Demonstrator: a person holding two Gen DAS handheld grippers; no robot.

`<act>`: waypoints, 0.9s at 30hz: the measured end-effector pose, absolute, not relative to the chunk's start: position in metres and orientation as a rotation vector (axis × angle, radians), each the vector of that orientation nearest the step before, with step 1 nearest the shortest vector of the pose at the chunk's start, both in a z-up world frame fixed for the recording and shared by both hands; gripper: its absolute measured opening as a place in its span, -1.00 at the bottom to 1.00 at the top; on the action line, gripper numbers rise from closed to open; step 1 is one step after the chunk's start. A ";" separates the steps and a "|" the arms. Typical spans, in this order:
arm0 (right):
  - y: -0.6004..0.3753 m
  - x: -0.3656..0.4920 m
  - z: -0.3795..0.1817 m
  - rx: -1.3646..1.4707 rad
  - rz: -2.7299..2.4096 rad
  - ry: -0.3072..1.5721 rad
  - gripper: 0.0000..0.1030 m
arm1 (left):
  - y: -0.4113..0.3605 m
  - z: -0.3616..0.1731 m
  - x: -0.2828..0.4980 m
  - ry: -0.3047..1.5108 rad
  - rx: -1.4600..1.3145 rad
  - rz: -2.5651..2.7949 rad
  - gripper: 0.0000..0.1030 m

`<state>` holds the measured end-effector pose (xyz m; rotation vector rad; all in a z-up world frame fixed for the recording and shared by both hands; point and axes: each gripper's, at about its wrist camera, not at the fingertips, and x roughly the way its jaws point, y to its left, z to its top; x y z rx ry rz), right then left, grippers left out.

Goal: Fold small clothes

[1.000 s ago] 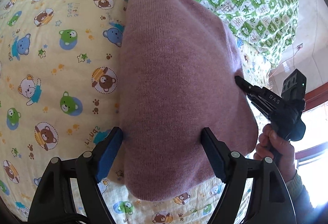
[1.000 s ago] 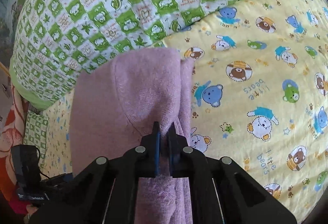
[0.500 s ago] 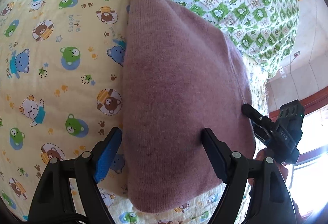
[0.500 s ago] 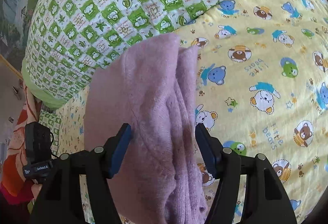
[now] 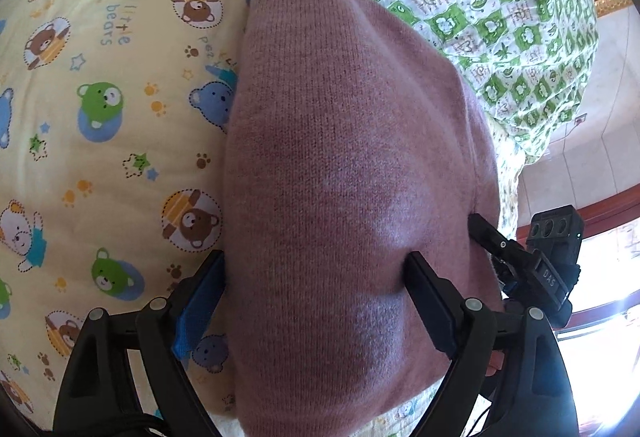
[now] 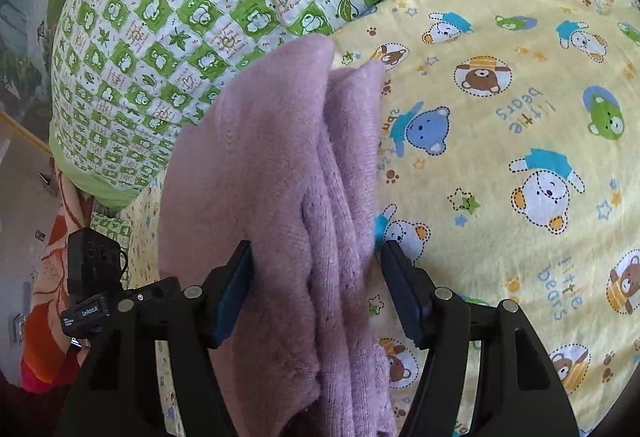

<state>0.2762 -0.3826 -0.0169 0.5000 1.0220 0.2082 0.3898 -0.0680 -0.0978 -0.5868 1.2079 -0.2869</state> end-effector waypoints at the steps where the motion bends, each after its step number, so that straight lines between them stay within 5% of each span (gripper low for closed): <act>1: -0.384 0.277 -0.018 0.509 0.214 1.023 0.28 | -0.069 -0.098 0.390 1.206 -0.578 -0.286 0.70; 10: -0.387 0.279 -0.025 0.546 0.247 1.019 0.27 | -0.090 -0.092 0.395 1.183 -0.462 -0.267 0.25; 12: -0.384 0.279 -0.027 0.551 0.267 1.014 -0.08 | -0.093 -0.087 0.393 1.177 -0.439 -0.272 0.13; 16: -0.375 0.278 -0.029 0.543 0.282 1.016 -0.27 | -0.094 -0.078 0.389 1.149 -0.423 -0.278 -0.07; 27: -0.352 0.259 0.004 0.566 0.324 0.892 -0.40 | -0.084 -0.032 0.363 1.039 -0.391 -0.263 -0.24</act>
